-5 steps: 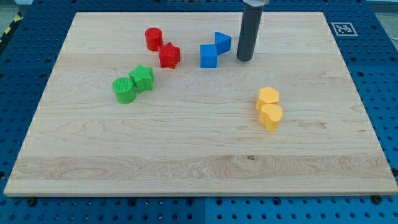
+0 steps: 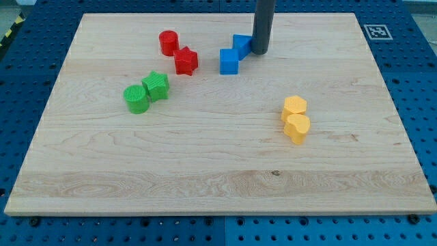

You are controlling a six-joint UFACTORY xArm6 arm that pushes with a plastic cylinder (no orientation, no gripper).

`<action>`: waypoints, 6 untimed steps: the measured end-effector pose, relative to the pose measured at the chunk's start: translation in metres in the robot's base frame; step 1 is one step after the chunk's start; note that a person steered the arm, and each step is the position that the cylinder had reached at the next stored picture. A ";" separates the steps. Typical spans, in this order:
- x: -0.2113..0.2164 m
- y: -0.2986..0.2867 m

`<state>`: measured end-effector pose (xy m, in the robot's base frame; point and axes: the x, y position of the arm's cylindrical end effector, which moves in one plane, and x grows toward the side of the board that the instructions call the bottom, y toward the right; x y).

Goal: Move blue triangle slightly up

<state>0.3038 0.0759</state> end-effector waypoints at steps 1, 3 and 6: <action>-0.006 0.000; -0.009 -0.012; -0.009 -0.010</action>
